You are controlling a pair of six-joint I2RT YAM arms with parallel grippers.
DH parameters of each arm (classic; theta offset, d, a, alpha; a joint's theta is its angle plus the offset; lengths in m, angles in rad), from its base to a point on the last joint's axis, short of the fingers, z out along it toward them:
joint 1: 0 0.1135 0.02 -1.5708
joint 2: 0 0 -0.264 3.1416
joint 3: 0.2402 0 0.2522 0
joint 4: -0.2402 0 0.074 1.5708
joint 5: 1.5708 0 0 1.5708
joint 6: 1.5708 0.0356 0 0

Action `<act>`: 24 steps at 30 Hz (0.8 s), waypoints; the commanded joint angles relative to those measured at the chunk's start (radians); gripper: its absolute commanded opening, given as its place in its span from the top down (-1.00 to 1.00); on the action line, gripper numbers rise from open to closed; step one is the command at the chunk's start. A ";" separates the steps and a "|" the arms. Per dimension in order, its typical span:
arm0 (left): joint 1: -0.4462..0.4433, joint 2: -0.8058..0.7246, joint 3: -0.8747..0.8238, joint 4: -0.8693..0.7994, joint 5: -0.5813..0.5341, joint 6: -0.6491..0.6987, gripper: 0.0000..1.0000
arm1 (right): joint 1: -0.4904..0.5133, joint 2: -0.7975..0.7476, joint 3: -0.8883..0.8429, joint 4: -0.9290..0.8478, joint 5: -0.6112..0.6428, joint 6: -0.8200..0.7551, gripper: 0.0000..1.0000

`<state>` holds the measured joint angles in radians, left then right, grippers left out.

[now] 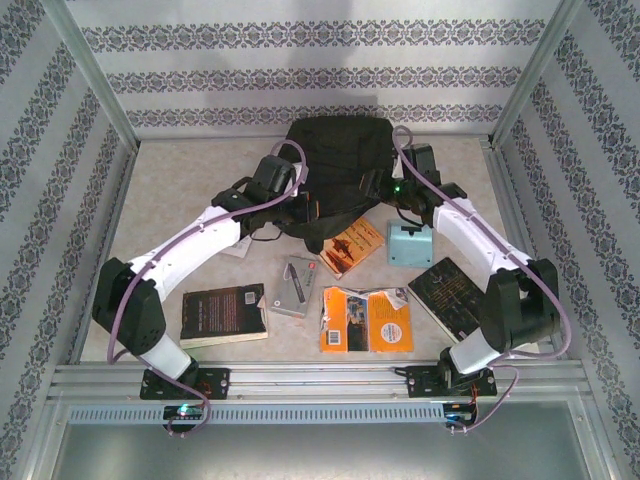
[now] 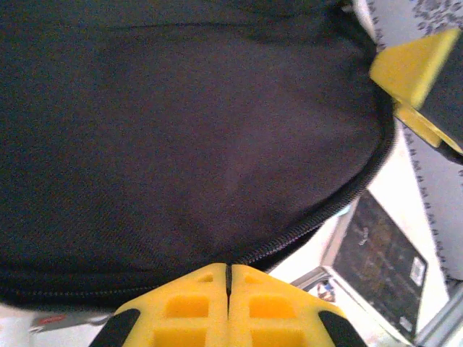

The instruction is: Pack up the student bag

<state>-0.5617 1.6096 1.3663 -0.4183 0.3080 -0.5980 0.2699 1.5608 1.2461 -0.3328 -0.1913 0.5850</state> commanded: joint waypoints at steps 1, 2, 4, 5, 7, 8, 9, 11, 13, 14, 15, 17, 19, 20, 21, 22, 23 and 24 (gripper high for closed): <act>-0.015 0.044 0.030 0.072 0.074 -0.083 1.00 | -0.002 0.009 0.060 -0.169 0.169 0.107 -0.25; -0.020 0.053 0.030 0.089 0.082 -0.097 1.00 | 0.006 -0.007 0.053 -0.199 0.209 0.140 -0.27; -0.029 0.073 0.033 0.114 0.093 -0.118 1.00 | 0.028 -0.058 0.020 -0.228 0.261 0.185 -0.31; -0.033 0.084 0.039 0.118 0.098 -0.121 1.00 | 0.037 -0.092 -0.003 -0.226 0.258 0.199 -0.32; -0.041 0.100 0.049 0.116 0.095 -0.122 1.00 | 0.052 -0.154 -0.046 -0.223 0.245 0.253 -0.34; -0.045 0.106 0.051 0.117 0.094 -0.123 1.00 | 0.056 -0.185 -0.069 -0.220 0.225 0.292 -0.35; -0.051 0.110 0.052 0.121 0.093 -0.128 1.00 | 0.061 -0.212 -0.089 -0.214 0.201 0.339 -0.36; -0.063 0.116 0.056 0.126 0.094 -0.134 1.00 | 0.070 -0.255 -0.138 -0.197 0.159 0.432 -0.37; -0.078 0.118 0.061 0.129 0.092 -0.139 1.00 | 0.084 -0.289 -0.207 -0.153 0.117 0.542 -0.31; -0.083 0.118 0.062 0.128 0.090 -0.139 1.00 | 0.087 -0.299 -0.237 -0.129 0.101 0.591 -0.27; -0.088 0.116 0.063 0.128 0.088 -0.140 1.00 | 0.094 -0.305 -0.269 -0.103 0.082 0.642 -0.24; -0.093 0.108 0.060 0.129 0.085 -0.145 1.00 | 0.099 -0.302 -0.320 -0.041 0.031 0.719 -0.23; -0.098 0.095 0.055 0.131 0.080 -0.147 1.00 | 0.108 -0.285 -0.353 0.052 -0.016 0.765 -0.24; -0.098 0.091 0.054 0.133 0.079 -0.148 1.00 | 0.112 -0.273 -0.354 0.075 -0.030 0.768 -0.26; -0.098 0.083 0.050 0.133 0.075 -0.150 1.00 | 0.121 -0.262 -0.350 0.097 -0.034 0.768 -0.28; -0.099 0.074 0.047 0.134 0.073 -0.152 1.00 | 0.127 -0.251 -0.349 0.116 -0.036 0.769 -0.29; -0.100 0.068 0.042 0.134 0.068 -0.151 1.00 | 0.132 -0.242 -0.351 0.142 -0.039 0.770 -0.30; -0.099 0.060 0.036 0.134 0.063 -0.149 1.00 | 0.139 -0.230 -0.354 0.170 -0.043 0.770 -0.30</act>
<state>-0.6487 1.7222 1.3907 -0.3298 0.3733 -0.7345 0.3916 1.3170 0.8936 -0.2989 -0.1852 1.2930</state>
